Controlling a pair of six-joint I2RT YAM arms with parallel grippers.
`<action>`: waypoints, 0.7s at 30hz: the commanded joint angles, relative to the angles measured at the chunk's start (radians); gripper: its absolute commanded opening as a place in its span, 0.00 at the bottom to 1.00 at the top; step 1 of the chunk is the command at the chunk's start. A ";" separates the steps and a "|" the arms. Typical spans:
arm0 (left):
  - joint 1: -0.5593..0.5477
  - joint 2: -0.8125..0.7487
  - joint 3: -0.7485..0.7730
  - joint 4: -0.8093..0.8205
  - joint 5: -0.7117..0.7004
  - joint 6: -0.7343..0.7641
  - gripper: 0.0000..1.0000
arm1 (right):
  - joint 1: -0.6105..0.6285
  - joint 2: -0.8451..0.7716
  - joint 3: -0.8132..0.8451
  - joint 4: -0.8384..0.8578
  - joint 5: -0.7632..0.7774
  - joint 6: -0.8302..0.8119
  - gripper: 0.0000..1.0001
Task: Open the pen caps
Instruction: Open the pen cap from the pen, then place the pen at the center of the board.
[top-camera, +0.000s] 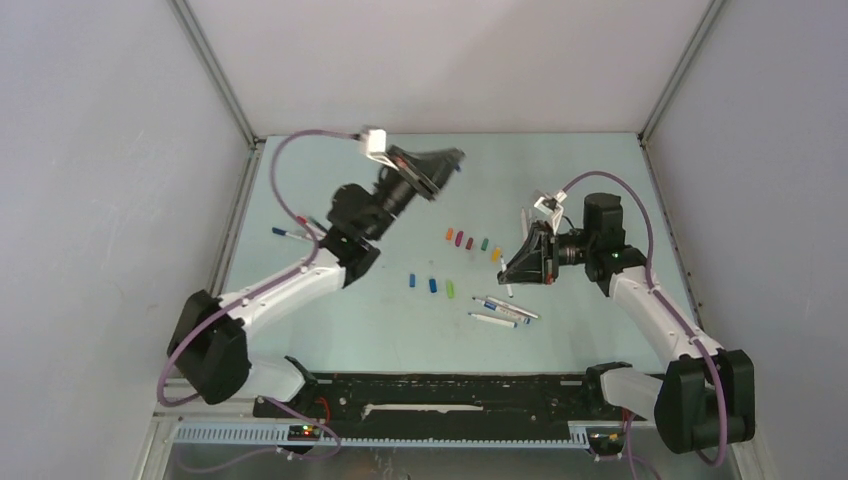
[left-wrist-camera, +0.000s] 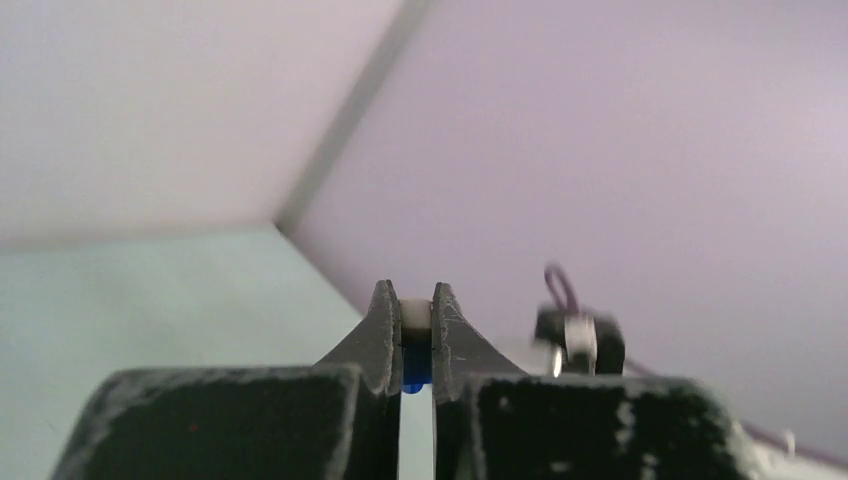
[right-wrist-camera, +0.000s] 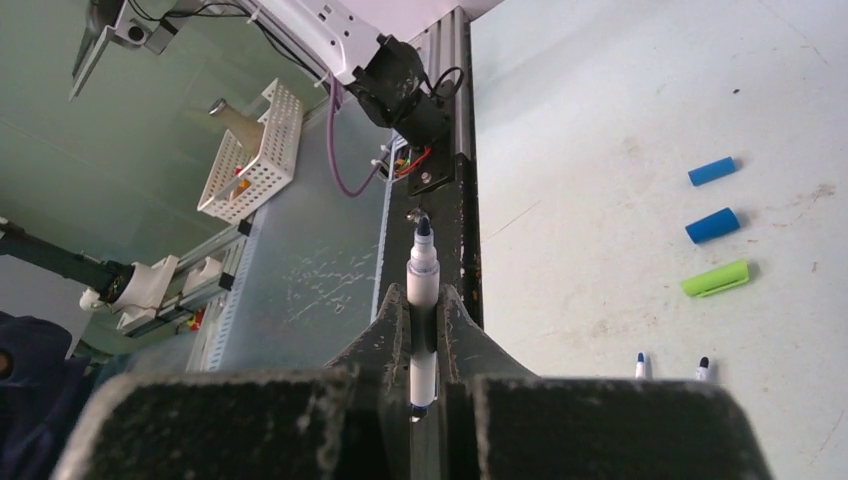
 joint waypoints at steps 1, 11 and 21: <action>0.077 -0.096 0.101 0.099 -0.079 0.042 0.00 | 0.010 -0.005 0.002 -0.033 0.013 -0.060 0.00; 0.111 -0.301 -0.105 -0.197 -0.043 0.041 0.00 | 0.026 -0.069 0.122 -0.537 0.656 -0.713 0.00; 0.106 -0.339 -0.313 -0.369 0.084 -0.047 0.00 | 0.028 0.080 0.135 -0.587 0.862 -0.797 0.06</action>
